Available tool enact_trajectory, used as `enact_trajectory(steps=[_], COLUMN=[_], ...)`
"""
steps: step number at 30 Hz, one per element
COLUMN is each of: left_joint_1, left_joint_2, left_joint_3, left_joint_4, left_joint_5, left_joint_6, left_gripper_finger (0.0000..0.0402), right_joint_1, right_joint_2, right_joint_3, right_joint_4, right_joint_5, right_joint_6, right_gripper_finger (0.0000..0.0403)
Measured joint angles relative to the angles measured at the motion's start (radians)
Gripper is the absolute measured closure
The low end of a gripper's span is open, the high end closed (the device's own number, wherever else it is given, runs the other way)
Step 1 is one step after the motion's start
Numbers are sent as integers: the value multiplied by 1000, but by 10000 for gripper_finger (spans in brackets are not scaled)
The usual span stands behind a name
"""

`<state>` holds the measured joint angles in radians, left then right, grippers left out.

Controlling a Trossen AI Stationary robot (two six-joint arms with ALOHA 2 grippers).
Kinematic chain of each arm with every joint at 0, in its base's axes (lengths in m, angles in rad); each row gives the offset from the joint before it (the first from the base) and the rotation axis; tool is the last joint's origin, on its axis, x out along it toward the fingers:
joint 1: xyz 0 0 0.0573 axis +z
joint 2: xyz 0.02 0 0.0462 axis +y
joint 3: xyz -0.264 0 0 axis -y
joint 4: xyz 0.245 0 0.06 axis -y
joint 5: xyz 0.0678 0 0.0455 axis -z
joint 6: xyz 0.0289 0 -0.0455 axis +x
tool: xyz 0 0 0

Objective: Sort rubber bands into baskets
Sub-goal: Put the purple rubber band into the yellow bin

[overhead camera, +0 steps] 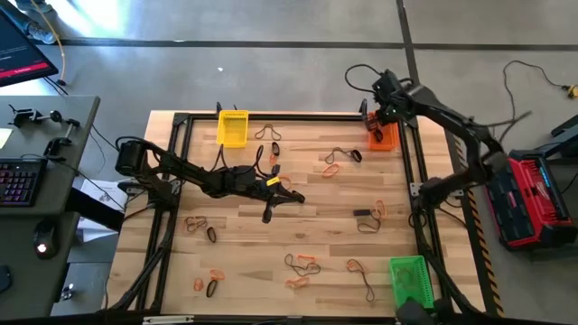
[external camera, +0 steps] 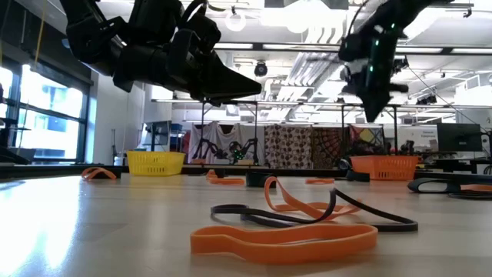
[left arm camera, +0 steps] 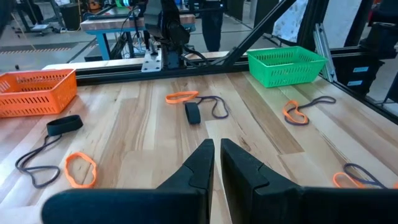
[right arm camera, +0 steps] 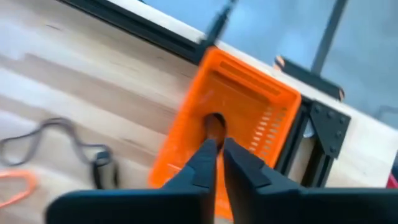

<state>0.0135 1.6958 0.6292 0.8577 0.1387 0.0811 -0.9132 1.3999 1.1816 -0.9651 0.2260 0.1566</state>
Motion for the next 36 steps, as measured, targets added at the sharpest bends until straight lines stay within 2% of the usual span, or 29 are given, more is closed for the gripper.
enact_trajectory(steps=[8, 17, 21, 31, 36], left_joint_1=[0, 0, 0, 0, 0], left_joint_2=[0, 0, 0, 0, 0], left_joint_3=[0, 0, 0, 0, 0], left_joint_4=[-3, -5, -4, -7, -31], left_joint_5=[0, 0, 0, 0, 0], left_joint_6=[2, 2, 2, 2, 1], left_gripper_finger=[383, 383, 383, 383, 383], right_joint_1=[190, 388, 454, 603, 710], right_joint_2=[-100, -112, -139, -205, -240], right_joint_3=[-1, -21, -130, -509, -586], right_joint_4=[74, 240, 424, 960, 1070], right_joint_5=[-2, 20, 14, 10, 30], right_joint_6=[-4, -5, -3, 62, 58], right_gripper_finger=[400, 402, 403, 403, 403])
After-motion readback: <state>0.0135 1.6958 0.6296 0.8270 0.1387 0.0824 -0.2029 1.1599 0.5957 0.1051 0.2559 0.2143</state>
